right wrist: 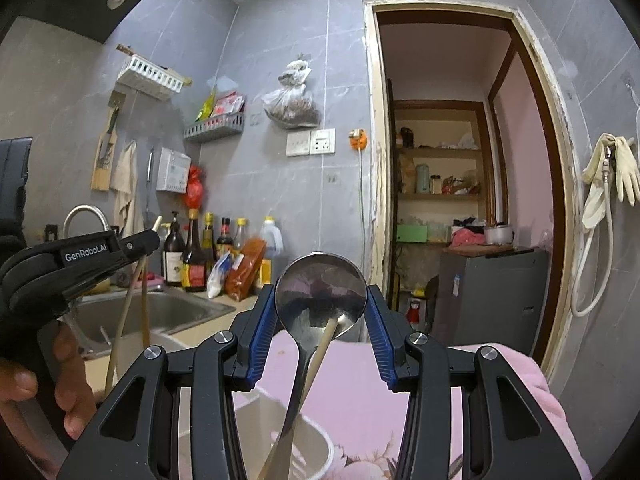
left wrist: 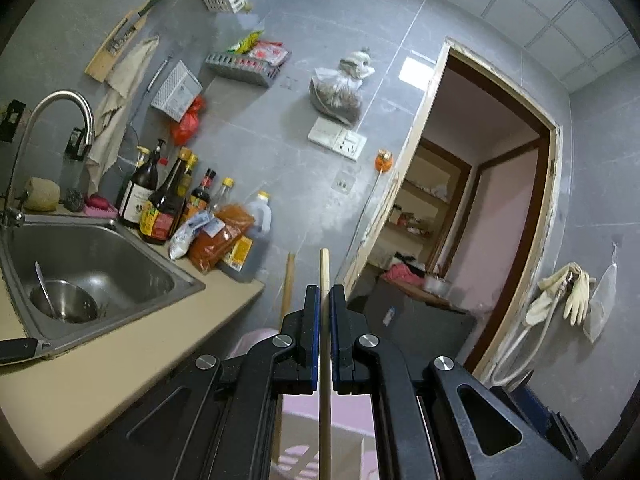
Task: Organize utensils
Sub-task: 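Carry the spoon with the right tool and lower it into the white cup, then open the right tool to release the spoon while the left tool drops its chopstick into the cup, then lower both tools to the utensil pile and each grasp a wooden chopstick, then lift both held chopsticks and carry them above the white cup, then open both tools to drop the chopsticks into the white cup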
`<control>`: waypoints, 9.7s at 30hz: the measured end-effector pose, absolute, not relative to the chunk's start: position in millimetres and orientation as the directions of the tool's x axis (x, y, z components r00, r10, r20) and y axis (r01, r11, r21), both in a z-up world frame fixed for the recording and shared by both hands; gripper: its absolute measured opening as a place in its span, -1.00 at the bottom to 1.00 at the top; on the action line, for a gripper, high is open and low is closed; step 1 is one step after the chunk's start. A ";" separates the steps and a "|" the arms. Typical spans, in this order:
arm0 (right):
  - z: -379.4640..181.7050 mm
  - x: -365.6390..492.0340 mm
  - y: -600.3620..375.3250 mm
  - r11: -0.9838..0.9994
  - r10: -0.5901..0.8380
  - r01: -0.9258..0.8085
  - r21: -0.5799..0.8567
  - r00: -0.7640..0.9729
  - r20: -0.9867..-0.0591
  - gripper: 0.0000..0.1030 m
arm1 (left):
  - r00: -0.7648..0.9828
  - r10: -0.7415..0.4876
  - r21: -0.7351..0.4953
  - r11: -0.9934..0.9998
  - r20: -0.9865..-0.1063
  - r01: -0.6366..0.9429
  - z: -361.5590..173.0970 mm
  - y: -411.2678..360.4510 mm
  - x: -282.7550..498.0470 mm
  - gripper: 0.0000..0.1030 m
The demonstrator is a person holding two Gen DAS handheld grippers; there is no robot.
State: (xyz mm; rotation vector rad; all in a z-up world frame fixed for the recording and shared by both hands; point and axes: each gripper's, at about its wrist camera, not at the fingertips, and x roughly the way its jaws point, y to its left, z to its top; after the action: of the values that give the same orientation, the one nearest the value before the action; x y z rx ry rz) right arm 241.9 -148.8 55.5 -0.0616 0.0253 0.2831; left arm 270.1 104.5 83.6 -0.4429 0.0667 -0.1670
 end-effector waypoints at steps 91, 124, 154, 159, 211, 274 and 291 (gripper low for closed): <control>85.9 179.5 -289.9 0.991 0.105 -0.110 -0.070 0.992 -0.069 1.00 | 0.881 -0.431 -0.034 0.901 -0.198 0.433 81.6 -38.1 166.7 0.94; -24.0 287.4 -323.6 0.941 0.310 -0.300 0.158 0.574 -0.758 -0.26 | 0.441 -0.448 -0.250 0.864 -0.778 0.436 -38.9 -151.7 255.4 -0.46; -22.8 290.2 -313.3 0.957 0.181 -0.289 0.028 0.516 -0.837 -0.89 | 0.311 -0.420 -0.280 0.870 -0.852 0.406 -34.5 -129.5 238.9 -0.95; -21.1 280.3 -314.5 0.955 0.171 -0.295 0.019 0.498 -0.850 -0.88 | 0.297 -0.408 -0.250 0.857 -0.863 0.451 -27.3 -120.5 220.8 -0.95; 90.7 126.8 -215.6 0.974 0.224 -0.221 -0.057 0.973 0.053 -0.89 | 0.843 -0.488 -0.267 0.863 -0.227 0.428 88.7 -16.3 165.5 -0.95; 129.7 238.8 -153.3 0.929 0.261 -0.323 0.180 0.918 0.297 -0.89 | 0.983 -0.177 -0.495 0.858 -0.039 0.135 85.4 112.6 270.5 -0.95; 122.0 243.6 -151.2 0.946 0.236 -0.278 0.167 0.943 0.236 -0.88 | 0.983 -0.178 -0.476 0.868 -0.035 0.140 80.7 106.5 267.0 -0.95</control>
State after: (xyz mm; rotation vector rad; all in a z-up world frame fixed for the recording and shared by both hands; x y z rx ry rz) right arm 243.6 -151.2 122.0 0.2001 -0.2152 0.2636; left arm 267.0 106.5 80.7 -0.4919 0.0789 -0.1663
